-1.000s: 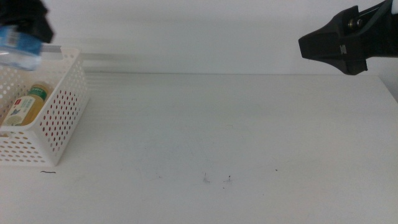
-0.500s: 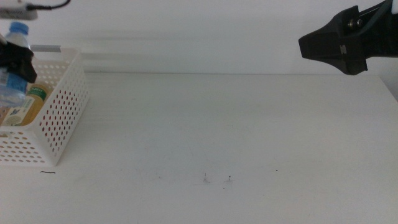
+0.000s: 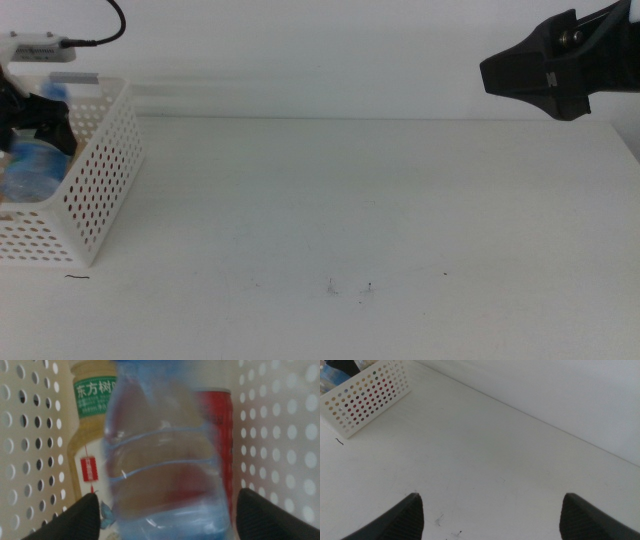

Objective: Use arms to grab the bottles and put them into the dustbin to the left of the table.

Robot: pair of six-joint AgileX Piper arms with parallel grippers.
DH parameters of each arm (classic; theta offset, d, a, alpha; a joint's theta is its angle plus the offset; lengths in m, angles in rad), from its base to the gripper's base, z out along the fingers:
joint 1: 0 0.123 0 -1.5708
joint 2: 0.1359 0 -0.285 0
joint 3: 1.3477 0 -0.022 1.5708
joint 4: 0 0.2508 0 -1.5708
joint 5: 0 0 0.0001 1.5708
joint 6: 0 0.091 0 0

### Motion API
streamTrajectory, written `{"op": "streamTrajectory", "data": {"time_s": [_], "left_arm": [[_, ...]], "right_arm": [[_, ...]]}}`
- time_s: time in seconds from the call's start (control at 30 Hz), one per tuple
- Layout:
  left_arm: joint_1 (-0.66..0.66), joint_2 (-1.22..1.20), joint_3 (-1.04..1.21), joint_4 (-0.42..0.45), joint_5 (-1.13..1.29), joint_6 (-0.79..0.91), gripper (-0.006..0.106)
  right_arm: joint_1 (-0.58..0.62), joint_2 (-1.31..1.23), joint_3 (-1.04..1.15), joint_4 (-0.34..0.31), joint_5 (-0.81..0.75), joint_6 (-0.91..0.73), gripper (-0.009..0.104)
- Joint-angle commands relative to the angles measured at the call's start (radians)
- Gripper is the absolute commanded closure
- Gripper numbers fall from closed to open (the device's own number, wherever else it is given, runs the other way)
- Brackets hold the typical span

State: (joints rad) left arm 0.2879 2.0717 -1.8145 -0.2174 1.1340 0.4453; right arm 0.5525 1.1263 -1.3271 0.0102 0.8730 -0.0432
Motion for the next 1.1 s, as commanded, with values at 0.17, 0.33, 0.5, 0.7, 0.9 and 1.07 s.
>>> {"op": "streamTrajectory", "data": {"time_s": [0.17, 0.33, 0.5, 0.7, 0.9, 1.07], "left_arm": [[0.0, -0.065, -0.032, 0.018, 0.087, -0.013, 0.007], [-0.006, -0.18, -0.034, -0.019, 0.087, -0.069, 0.007], [-0.102, -0.343, -0.032, -0.138, 0.087, -0.075, 0.007], [-0.347, -0.524, 0.022, -0.091, 0.087, -0.12, 0.007], [-0.511, -0.803, 0.316, -0.086, -0.202, -0.135, 0.007], [-0.542, -1.009, 0.496, -0.09, -0.372, -0.139, 0.007]], "right_arm": [[-0.004, -0.005, -0.005, -0.003, -0.006, -0.003, 0.007], [-0.004, -0.005, -0.005, -0.003, -0.006, -0.003, 0.007], [-0.004, -0.005, -0.005, -0.003, -0.006, -0.003, 0.007], [-0.004, -0.005, -0.005, -0.003, -0.006, -0.003, 0.007], [-0.004, -0.005, -0.005, -0.003, -0.006, -0.003, 0.007], [-0.004, -0.005, -0.005, -0.003, -0.006, -0.003, 0.007]]}}
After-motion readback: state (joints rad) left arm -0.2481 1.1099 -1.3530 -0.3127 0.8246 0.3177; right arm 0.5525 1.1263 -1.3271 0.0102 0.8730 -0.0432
